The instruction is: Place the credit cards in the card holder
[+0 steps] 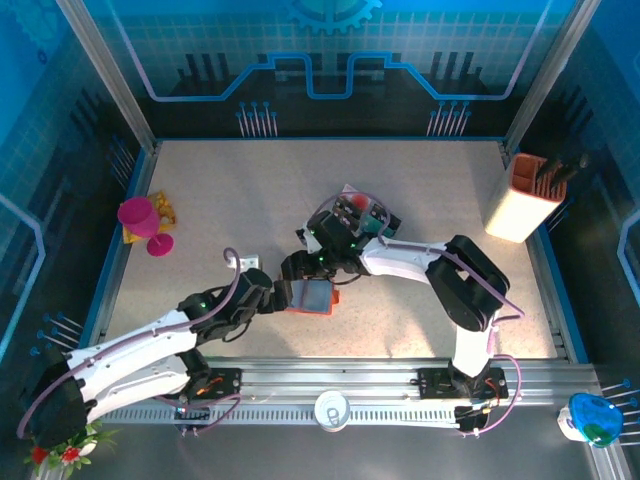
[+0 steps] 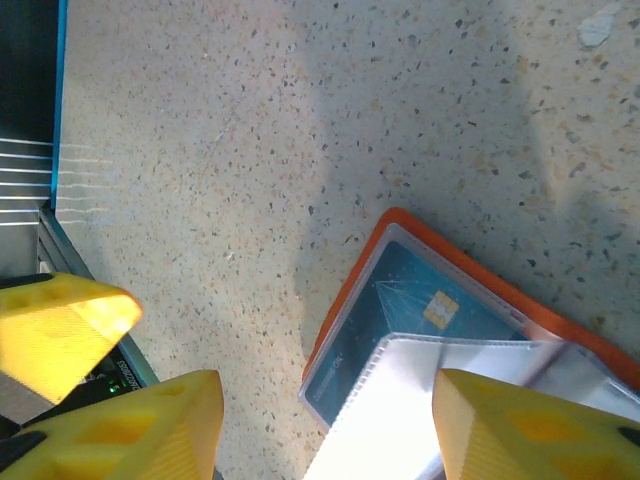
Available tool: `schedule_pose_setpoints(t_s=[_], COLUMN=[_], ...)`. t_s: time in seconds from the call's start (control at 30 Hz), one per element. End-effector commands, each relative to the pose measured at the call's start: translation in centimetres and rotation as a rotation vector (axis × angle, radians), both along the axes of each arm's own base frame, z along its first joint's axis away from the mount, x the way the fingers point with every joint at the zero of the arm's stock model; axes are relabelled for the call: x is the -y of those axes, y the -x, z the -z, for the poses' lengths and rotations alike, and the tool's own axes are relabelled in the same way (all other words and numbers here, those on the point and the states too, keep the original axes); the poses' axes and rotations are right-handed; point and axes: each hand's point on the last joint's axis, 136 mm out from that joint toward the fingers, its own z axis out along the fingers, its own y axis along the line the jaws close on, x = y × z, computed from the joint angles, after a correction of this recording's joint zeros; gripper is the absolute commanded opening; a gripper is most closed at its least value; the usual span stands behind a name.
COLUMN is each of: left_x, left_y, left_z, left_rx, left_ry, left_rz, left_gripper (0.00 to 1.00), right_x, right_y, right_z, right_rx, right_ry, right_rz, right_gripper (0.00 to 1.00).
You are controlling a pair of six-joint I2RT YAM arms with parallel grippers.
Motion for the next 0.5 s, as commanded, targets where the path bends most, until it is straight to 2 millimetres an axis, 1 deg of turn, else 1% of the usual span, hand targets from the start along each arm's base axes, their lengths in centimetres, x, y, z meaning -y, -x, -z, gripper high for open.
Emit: schedule_pose_setpoints(t_s=[0.0, 0.23, 0.47], left_x=[-2.0, -2.5, -2.2], left_y=[0.2, 0.5, 0.4], left_z=[0.4, 1.2, 2.3], left_rx=[0.011, -0.002, -0.021], left_ry=[-0.022, -0.027, -0.024], left_rz=[-0.076, -0.082, -0.075], left_gripper=[0.99, 0.99, 0.99], right_x=[-0.7, -1.6, -1.7], right_y=[1.1, 0.8, 0.5], right_z=[1.3, 3.3, 2.8], right_rx=[-0.057, -0.108, -0.102], right_ry=[0.033, 0.045, 0.032], right_rz=[-0.034, -0.035, -0.025], right_gripper=[0.59, 0.58, 0.58])
